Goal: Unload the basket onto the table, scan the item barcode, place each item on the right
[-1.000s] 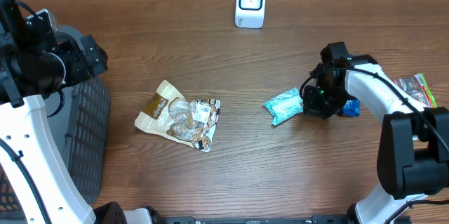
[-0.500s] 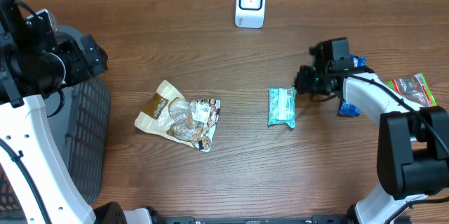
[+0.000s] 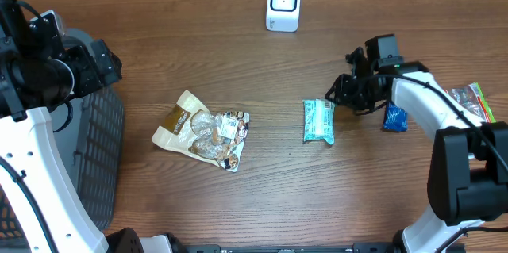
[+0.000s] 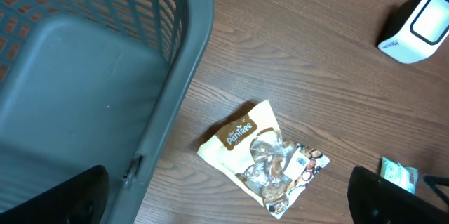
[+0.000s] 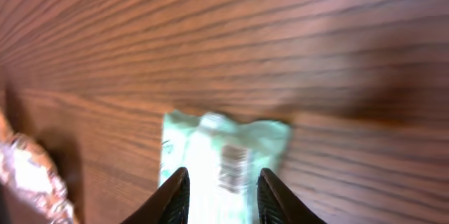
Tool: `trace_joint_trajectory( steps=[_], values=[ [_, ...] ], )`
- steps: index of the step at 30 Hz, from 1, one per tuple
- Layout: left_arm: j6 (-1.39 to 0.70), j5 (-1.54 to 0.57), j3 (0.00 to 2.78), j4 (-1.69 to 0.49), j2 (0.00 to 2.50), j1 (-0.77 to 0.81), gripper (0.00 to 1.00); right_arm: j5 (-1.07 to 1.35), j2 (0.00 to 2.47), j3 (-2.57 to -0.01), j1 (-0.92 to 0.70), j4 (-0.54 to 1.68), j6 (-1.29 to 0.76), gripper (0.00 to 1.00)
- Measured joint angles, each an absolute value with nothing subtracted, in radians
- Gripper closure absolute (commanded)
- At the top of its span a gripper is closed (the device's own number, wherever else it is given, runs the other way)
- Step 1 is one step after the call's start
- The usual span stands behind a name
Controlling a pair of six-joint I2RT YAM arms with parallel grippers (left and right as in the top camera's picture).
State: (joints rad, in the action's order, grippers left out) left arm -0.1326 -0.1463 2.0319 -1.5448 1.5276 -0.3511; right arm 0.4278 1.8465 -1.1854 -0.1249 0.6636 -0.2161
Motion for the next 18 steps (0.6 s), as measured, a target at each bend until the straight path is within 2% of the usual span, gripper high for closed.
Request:
trace_joint_trajectory(
  steps=[4, 6, 18],
  values=[
    [-0.133, -0.146, 2.032, -1.545, 1.528, -0.351, 0.00, 0.337, 1.846, -1.186, -0.123, 0.648, -0.218, 0.91],
    [-0.133, -0.146, 2.032, -1.545, 1.528, -0.351, 0.00, 0.298, 1.846, -1.185, -0.124, 0.640, -0.230, 0.96],
    [-0.133, -0.146, 2.032, -1.545, 1.528, -0.351, 0.00, 0.234, 1.931, -1.184, -0.139, 0.618, -0.281, 0.96]
  ],
)
